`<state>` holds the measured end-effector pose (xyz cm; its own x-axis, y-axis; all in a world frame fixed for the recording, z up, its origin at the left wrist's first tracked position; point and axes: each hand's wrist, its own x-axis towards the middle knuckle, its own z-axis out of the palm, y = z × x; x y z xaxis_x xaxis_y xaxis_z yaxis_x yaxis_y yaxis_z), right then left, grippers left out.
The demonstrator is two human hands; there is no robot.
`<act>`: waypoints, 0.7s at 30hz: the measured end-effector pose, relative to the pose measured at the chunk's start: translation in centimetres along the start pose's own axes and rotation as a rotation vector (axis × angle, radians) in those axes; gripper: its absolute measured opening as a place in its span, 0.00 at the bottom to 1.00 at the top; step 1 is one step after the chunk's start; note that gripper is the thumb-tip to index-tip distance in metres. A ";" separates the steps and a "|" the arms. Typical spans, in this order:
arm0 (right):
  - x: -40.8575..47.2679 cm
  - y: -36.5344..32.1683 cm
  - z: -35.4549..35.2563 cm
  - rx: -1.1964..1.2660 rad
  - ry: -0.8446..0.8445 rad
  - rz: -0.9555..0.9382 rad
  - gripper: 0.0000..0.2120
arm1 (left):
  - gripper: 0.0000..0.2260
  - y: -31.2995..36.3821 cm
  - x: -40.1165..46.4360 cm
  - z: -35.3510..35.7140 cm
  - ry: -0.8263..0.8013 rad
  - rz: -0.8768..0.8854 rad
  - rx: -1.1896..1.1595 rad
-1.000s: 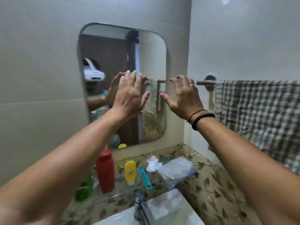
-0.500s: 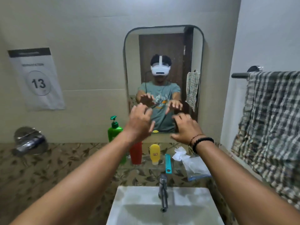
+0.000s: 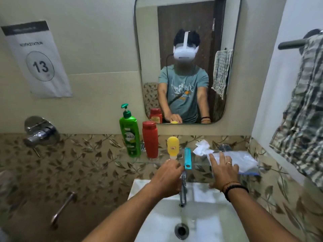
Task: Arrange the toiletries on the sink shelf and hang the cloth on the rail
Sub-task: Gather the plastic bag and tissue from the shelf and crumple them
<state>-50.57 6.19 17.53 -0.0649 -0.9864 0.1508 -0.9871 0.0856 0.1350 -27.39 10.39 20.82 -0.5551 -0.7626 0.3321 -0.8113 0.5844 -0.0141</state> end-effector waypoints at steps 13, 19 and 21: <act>6.4 0.8 -5.1 0.215 -0.113 -0.010 0.16 | 0.08 1.4 7.8 3.3 0.125 0.021 -0.109; 8.3 -0.1 -5.3 0.306 -0.050 -0.050 0.22 | 0.24 0.6 15.0 3.8 -0.006 -0.112 -0.158; 8.8 -0.1 -4.7 0.358 -0.062 -0.074 0.23 | 0.30 0.2 16.6 4.6 -0.072 -0.178 -0.175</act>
<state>-50.33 -1.86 23.42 0.0111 -0.9957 0.0920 -0.9774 -0.0302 -0.2091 -37.61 -3.47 22.01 -0.4233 -0.8717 0.2469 -0.8567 0.4738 0.2039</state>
